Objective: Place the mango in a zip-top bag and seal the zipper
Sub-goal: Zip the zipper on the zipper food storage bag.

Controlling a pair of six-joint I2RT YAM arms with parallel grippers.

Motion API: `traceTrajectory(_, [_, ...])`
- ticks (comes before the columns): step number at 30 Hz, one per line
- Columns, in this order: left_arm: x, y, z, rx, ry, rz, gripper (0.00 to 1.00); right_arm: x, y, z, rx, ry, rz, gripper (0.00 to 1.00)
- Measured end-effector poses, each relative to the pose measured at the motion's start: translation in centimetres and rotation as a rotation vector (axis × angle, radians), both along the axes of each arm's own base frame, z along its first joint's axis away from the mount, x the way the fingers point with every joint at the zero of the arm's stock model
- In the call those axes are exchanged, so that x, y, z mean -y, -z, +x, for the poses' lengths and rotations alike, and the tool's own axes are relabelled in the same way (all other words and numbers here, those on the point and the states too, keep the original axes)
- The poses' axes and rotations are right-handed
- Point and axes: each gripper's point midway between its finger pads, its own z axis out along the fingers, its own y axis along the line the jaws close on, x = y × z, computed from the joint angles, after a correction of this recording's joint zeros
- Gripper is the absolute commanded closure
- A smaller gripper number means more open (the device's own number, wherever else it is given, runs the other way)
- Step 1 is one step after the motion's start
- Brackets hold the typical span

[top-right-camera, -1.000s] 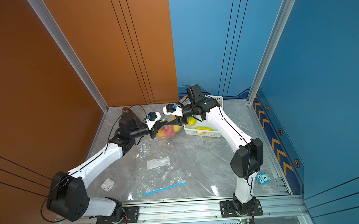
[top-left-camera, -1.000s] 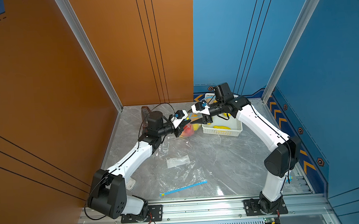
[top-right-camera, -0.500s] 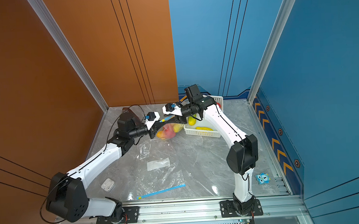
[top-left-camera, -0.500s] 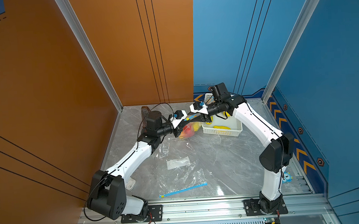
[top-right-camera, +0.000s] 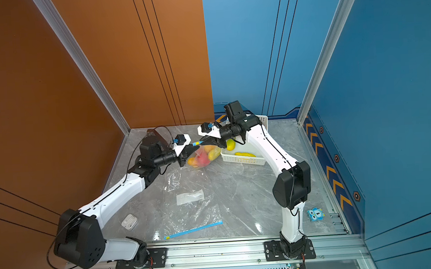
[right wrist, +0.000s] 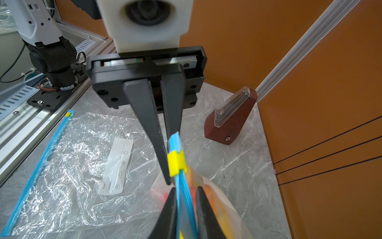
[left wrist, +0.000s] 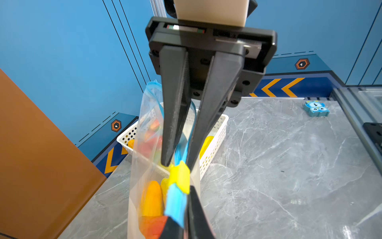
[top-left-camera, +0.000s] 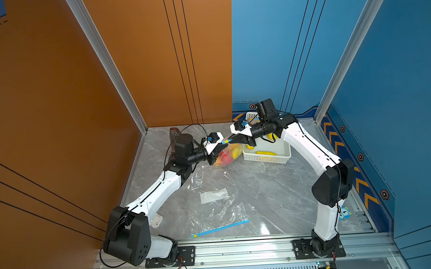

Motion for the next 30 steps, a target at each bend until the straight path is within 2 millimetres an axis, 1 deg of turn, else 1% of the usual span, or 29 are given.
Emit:
traceTrajectory(2, [0.0,-0.1,0.0,0.001,-0.003,-0.001,1.00,0.0,0.0,-0.1,-0.008,0.000,0.003,0.44])
traceTrajectory(5, [0.0,-0.1,0.0,0.002,-0.004,-0.001,1.00,-0.1,-0.5,-0.4,-0.039,-0.001,0.015,0.41])
traceTrajectory(9, [-0.1,-0.1,0.0,0.004,-0.007,0.000,1.00,-0.4,-2.2,-0.7,-0.083,0.002,0.048,0.42])
traceTrajectory(12, [-0.1,-0.1,0.1,0.006,-0.011,0.002,1.00,-0.8,-2.5,-1.1,-0.104,-0.001,0.054,0.44])
traceTrajectory(16, [-0.1,-0.1,0.2,0.007,-0.014,0.002,1.00,-1.5,-2.1,-1.9,-0.120,-0.019,0.043,0.57])
traceTrajectory(18, [-0.1,-0.1,0.1,0.007,-0.013,0.003,1.00,-1.8,-2.1,-2.1,-0.121,-0.025,0.041,0.60])
traceTrajectory(21, [-0.1,-0.1,0.2,0.007,-0.016,0.003,1.00,-1.9,-2.1,-2.3,-0.116,-0.029,0.039,0.62])
traceTrajectory(27, [-0.1,-0.1,0.2,0.007,-0.020,0.004,1.00,-1.8,-1.6,-1.8,-0.094,-0.011,0.018,0.64])
traceTrajectory(29, [-0.1,-0.1,0.2,0.007,-0.020,0.004,1.00,-1.7,-1.3,-1.6,-0.079,-0.004,0.006,0.76])
traceTrajectory(30, [-0.1,-0.1,0.2,0.007,-0.020,0.004,1.00,-1.7,-1.0,-1.5,-0.076,0.004,-0.003,0.77])
